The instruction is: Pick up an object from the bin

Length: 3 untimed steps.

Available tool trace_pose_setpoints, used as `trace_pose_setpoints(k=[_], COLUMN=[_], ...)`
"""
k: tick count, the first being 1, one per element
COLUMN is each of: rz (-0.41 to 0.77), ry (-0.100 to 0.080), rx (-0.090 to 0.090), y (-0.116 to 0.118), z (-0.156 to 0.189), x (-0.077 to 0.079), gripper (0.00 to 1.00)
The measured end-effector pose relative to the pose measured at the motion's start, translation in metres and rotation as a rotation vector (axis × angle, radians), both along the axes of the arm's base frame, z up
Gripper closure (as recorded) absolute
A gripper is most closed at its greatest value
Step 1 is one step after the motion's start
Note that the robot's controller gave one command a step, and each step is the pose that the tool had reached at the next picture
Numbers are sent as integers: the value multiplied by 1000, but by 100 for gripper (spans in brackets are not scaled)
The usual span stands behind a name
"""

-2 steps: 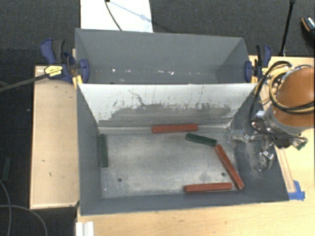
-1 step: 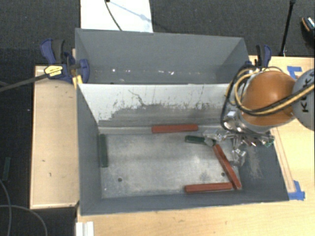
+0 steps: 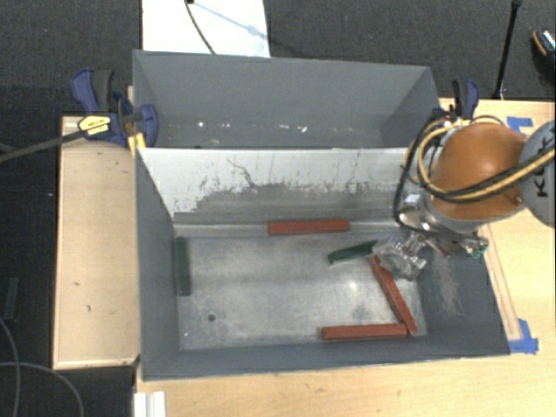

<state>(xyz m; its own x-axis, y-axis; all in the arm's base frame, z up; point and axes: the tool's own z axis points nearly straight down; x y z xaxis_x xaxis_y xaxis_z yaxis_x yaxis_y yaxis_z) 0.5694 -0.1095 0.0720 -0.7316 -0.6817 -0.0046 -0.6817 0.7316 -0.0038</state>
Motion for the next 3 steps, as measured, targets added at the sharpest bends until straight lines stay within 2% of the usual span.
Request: trace_pose_setpoints(k=[1, 2, 3], rz=[-3, 119, 101], ry=[5, 0, 4], rx=[2, 3, 1], y=[1, 75, 71], z=[-1, -1, -1], x=[-1, 23, 22], gripper=[0, 0, 100])
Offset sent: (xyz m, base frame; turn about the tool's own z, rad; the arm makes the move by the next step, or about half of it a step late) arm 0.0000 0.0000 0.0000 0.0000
